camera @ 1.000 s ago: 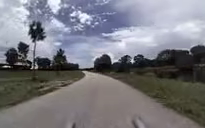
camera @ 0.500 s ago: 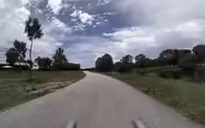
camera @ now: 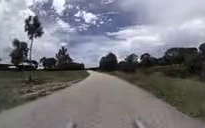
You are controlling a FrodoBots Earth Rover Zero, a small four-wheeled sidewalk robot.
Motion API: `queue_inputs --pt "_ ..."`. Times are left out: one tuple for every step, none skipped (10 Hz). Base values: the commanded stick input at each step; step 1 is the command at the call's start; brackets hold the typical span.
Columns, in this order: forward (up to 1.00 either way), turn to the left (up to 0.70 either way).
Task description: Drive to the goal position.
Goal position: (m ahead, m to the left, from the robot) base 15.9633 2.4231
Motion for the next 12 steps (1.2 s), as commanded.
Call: queue_inputs --pt "0.85 0.00" --pt "0.85 0.00" --pt "0.85 0.00" --pt "0.85 0.00" --pt "0.85 0.00" --pt "0.85 0.00" --pt "0.85 0.00" --pt "0.85 0.00" --pt "0.85 0.00" --pt "0.85 0.00" --pt "0.85 0.00" --pt "0.85 0.00"
